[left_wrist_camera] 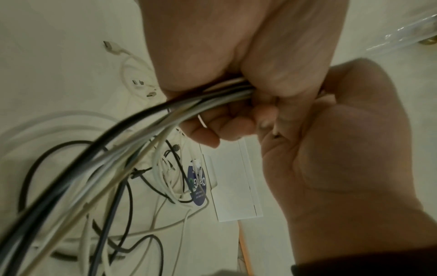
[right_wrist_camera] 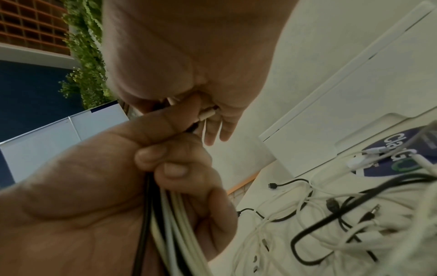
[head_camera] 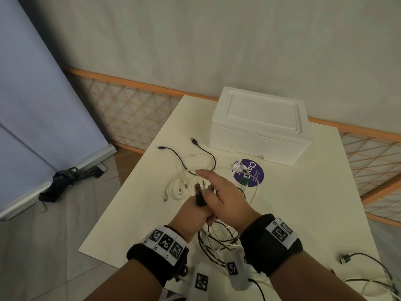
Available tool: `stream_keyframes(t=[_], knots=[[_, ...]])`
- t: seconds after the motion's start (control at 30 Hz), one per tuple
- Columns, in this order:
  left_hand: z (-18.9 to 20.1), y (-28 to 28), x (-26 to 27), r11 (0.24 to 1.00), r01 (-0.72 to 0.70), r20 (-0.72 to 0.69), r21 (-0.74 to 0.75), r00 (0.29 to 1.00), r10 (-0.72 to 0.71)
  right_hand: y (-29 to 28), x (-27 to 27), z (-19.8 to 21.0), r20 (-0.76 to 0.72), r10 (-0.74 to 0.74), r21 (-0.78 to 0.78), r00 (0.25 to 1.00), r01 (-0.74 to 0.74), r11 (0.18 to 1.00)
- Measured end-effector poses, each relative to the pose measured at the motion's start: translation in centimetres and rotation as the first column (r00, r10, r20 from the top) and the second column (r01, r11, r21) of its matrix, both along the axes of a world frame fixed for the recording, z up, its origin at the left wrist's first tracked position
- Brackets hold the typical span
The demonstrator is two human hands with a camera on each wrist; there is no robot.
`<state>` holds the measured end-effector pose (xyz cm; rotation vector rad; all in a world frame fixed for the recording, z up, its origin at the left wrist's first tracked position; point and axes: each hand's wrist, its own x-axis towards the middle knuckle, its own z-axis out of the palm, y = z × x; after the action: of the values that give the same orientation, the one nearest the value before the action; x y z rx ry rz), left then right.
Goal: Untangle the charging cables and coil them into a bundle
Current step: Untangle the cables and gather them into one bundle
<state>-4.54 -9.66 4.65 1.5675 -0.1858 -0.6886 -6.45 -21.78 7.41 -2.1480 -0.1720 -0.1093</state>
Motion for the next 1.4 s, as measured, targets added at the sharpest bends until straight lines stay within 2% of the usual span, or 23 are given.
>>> stream_keyframes(t=[0.07, 0.13, 0.2, 0.3, 0.4, 0.47, 0.53, 0.6, 0.63, 0.7, 0.8, 0.87, 0.93, 1.03, 1.07, 1.13, 1.2, 1.27, 1.3, 1.37, 1.4], knots=[[0.2, -0.1, 0.1, 0.998, 0.044, 0.002, 0.038, 0.999, -0.044, 0.0, 0.0, 0.5, -0.125, 0.062, 0.068, 0.990, -0.053, 0.996], [0.2, -0.2, 0.2, 0.988, 0.080, 0.035, 0.132, 0.996, -0.085, 0.1, 0.2, 0.9, -0.148, 0.099, 0.046, 0.984, -0.093, 0.995], [0.7, -0.1, 0.2, 0.977, 0.132, 0.074, 0.164, 0.987, -0.146, 0.4, 0.2, 1.2, -0.080, 0.115, -0.037, 0.990, -0.119, 0.992], [1.5, 0.0, -0.2, 0.974, 0.193, 0.114, 0.122, 0.972, -0.207, 0.7, 0.2, 0.7, 0.019, 0.151, -0.113, 0.988, -0.148, 0.982], [1.2, -0.4, -0.6, 0.988, 0.040, 0.194, 0.151, 0.979, -0.070, 1.0, 0.5, 0.2, 0.176, 0.167, -0.128, 0.970, -0.146, 0.981], [0.9, -0.8, -0.7, 0.991, -0.056, 0.197, 0.119, 0.980, 0.032, 1.2, 0.8, 0.3, 0.233, 0.199, -0.141, 0.952, -0.169, 0.975], [1.0, -1.0, -0.9, 0.990, -0.082, 0.130, 0.117, 0.989, 0.067, 1.3, 1.0, 0.7, 0.204, 0.239, -0.171, 0.949, -0.206, 0.964], [0.6, -1.1, -1.1, 0.991, -0.110, 0.126, 0.081, 0.987, 0.099, 1.0, 1.0, 1.0, 0.150, 0.235, -0.168, 0.960, -0.209, 0.963], [0.8, -1.0, -1.1, 0.992, -0.119, 0.124, 0.029, 0.986, 0.115, 0.8, 1.0, 0.9, 0.108, 0.208, -0.126, 0.972, -0.194, 0.973], [1.0, -0.6, -0.8, 0.995, -0.085, 0.097, -0.050, 0.991, 0.090, 0.1, 0.9, 0.5, -0.059, 0.144, 0.055, 0.988, -0.141, 0.988], [1.6, 0.0, -0.2, 0.993, -0.036, -0.023, -0.115, 0.999, 0.033, -0.3, 0.3, 0.3, -0.301, 0.188, 0.386, 0.935, -0.061, 0.921], [1.6, -0.1, -0.5, 0.995, -0.031, -0.036, -0.095, 0.999, 0.027, -0.6, 0.0, 0.4, -0.349, 0.215, 0.430, 0.912, -0.048, 0.902], [1.8, -0.2, -0.8, 1.000, -0.010, 0.034, -0.015, 0.999, 0.010, -0.8, -0.2, 0.8, -0.250, 0.166, 0.313, 0.954, -0.083, 0.946], [2.2, -0.5, -1.3, 0.987, 0.091, 0.150, 0.132, 0.982, -0.110, -0.2, -0.2, 2.1, -0.006, 0.190, -0.037, 0.982, -0.190, 0.981], [1.9, -0.4, -1.3, 0.983, 0.067, 0.169, 0.173, 0.981, -0.097, 0.3, -0.3, 2.3, 0.073, 0.203, -0.172, 0.976, -0.189, 0.967], [1.3, 0.0, -1.3, 0.972, -0.049, 0.177, 0.229, 0.984, 0.008, 1.2, -0.7, 1.9, 0.218, 0.220, -0.298, 0.951, -0.150, 0.943], [0.5, 0.2, -1.5, 0.977, -0.054, 0.202, 0.208, 0.979, 0.011, 1.4, -1.2, 1.4, 0.273, 0.241, -0.322, 0.931, -0.148, 0.935], [0.7, -0.1, -2.0, 0.979, 0.010, 0.212, 0.204, 0.976, -0.054, 1.0, -1.3, 0.9, 0.252, 0.271, -0.332, 0.929, -0.180, 0.926], [0.7, -0.1, -2.2, 0.983, 0.030, 0.193, 0.182, 0.979, -0.065, 0.6, -1.3, 0.7, 0.215, 0.258, -0.287, 0.942, -0.192, 0.939], [0.8, -0.1, -2.4, 1.000, 0.002, 0.109, 0.028, 0.994, -0.005, -0.1, -1.6, 0.6, 0.037, 0.207, -0.085, 0.978, -0.203, 0.975], [1.1, -0.1, -2.4, 0.992, -0.068, 0.022, -0.102, 0.997, 0.071, -0.3, -1.9, 0.4, -0.098, 0.195, 0.046, 0.976, -0.191, 0.981]])
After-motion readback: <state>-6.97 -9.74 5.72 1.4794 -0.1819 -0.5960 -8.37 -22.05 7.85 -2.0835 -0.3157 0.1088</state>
